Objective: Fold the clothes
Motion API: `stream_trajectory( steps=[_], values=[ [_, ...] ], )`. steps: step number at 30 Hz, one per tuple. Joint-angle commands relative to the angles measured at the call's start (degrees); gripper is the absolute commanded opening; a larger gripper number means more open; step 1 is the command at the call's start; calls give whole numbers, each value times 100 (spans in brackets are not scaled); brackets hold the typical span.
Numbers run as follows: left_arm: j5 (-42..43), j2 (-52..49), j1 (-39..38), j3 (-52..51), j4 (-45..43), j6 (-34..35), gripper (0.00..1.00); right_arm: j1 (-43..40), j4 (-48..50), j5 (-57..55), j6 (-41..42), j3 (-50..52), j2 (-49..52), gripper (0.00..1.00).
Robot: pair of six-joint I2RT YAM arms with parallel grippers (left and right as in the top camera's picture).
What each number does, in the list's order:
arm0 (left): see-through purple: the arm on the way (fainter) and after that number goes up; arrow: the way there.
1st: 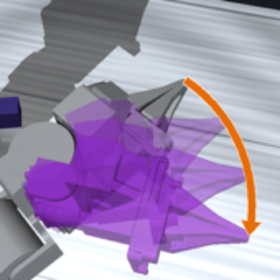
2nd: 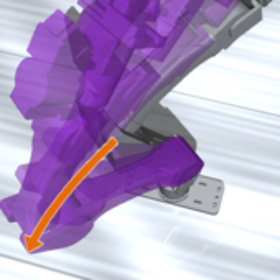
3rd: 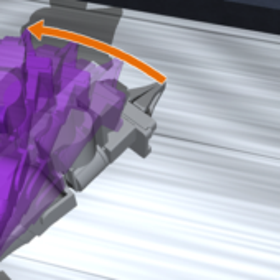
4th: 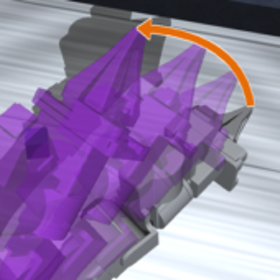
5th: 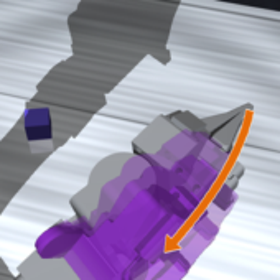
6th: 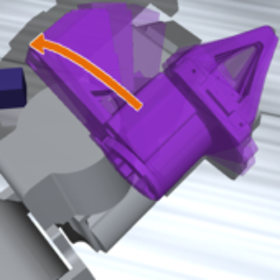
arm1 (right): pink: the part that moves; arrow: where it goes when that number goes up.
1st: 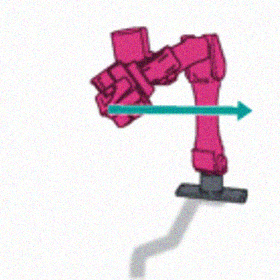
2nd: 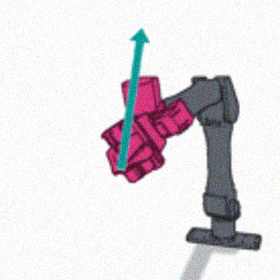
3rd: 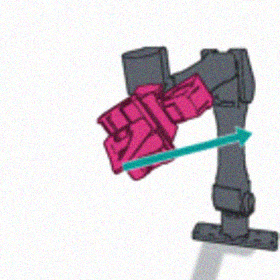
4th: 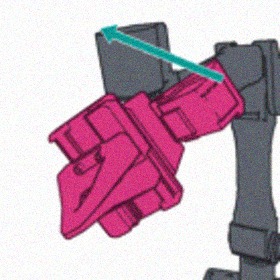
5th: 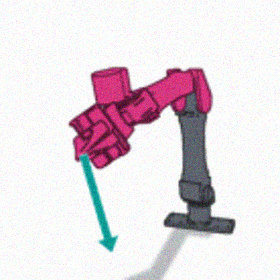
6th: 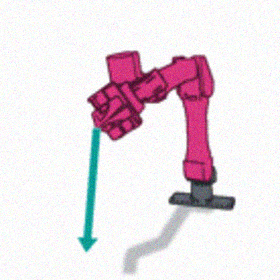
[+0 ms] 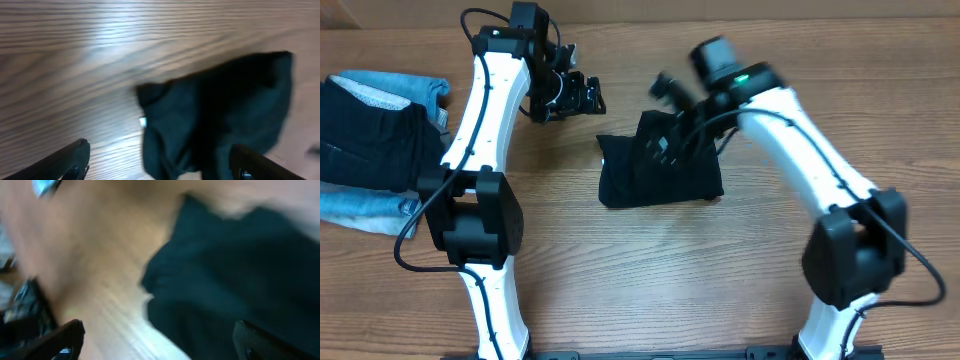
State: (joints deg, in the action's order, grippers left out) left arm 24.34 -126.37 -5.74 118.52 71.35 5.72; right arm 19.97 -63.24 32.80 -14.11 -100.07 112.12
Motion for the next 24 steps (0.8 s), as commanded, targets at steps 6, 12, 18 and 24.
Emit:
stream_trajectory(
  steps=[6, 12, 18, 24],
  values=[
    [514, 9, -1132, -909, -1080, -448, 93, -1333, -439, -1499, 686, -153, -407, 100],
    [-52, 9, -1733, -1139, -1320, -422, 95, -1641, -459, -1652, 664, -151, -374, 84],
    [-35, 11, -1764, -1110, -1139, -396, 33, -1650, -446, -1996, 667, -151, -271, 33],
    [-101, 15, -1694, -614, -398, -402, 4, -1716, -339, -1993, 662, -151, -125, 27]
  ],
)
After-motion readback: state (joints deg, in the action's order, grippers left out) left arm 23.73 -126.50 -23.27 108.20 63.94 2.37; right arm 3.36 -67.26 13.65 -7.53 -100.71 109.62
